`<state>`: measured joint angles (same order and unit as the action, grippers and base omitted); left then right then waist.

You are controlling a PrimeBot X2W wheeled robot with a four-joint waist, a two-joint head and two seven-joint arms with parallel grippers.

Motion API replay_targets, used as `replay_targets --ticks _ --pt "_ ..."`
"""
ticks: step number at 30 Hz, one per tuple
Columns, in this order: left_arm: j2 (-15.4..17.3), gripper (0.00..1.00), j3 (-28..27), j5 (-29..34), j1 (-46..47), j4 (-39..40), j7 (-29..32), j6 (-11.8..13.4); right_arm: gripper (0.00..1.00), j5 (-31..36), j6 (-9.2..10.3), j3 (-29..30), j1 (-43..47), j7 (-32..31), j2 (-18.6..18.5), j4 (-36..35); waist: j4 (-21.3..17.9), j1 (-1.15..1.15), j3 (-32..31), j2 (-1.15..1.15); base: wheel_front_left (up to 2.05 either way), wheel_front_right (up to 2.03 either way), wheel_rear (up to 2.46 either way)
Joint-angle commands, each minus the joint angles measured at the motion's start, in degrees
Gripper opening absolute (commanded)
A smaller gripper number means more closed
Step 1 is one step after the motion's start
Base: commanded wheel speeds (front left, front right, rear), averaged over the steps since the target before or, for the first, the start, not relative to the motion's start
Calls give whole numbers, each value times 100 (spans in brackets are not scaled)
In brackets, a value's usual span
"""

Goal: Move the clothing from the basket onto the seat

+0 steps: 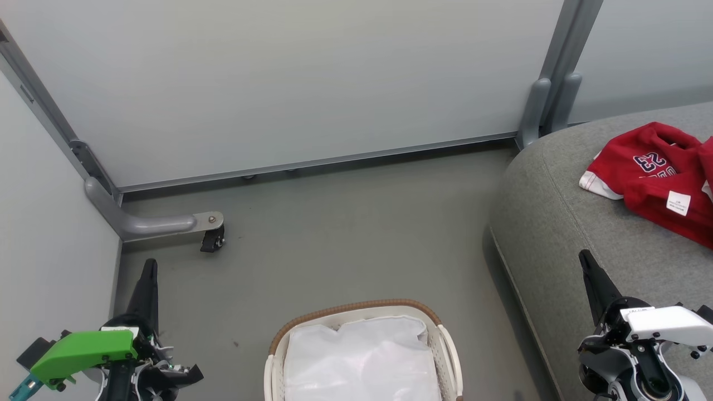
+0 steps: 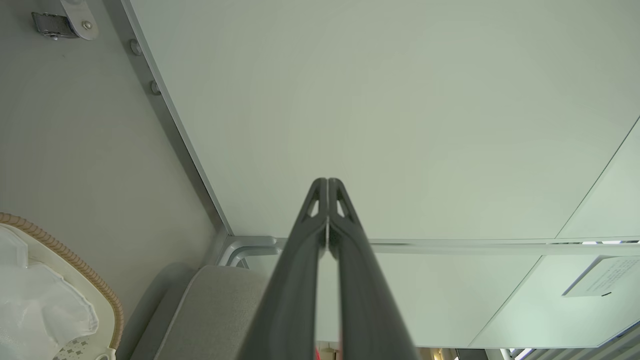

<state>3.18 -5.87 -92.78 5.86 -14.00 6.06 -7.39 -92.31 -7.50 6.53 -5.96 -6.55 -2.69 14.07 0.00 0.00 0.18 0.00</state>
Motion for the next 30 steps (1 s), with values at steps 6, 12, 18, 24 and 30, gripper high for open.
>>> replay_targets --ticks 6,12,18,24,30 --pt "20 0 -34 -10 65 4 31 -18 0 -18 2 10 -50 -19 -36 -21 0 0 0 0 0 0 0" --pt "15 0 -38 -4 65 3 36 -18 0 -18 2 10 -50 -19 -36 -20 0 0 0 0 0 0 0" --pt "11 0 -42 2 66 2 30 -18 0 -18 2 9 -50 -19 -36 -20 0 0 0 0 0 0 0" --pt "8 0 -46 7 66 4 36 -18 0 -18 2 9 -50 -19 -35 -20 0 0 0 0 0 0 0" --pt "6 0 -48 13 67 2 40 -18 0 -19 2 9 -49 -19 -35 -20 0 0 0 0 0 0 0"
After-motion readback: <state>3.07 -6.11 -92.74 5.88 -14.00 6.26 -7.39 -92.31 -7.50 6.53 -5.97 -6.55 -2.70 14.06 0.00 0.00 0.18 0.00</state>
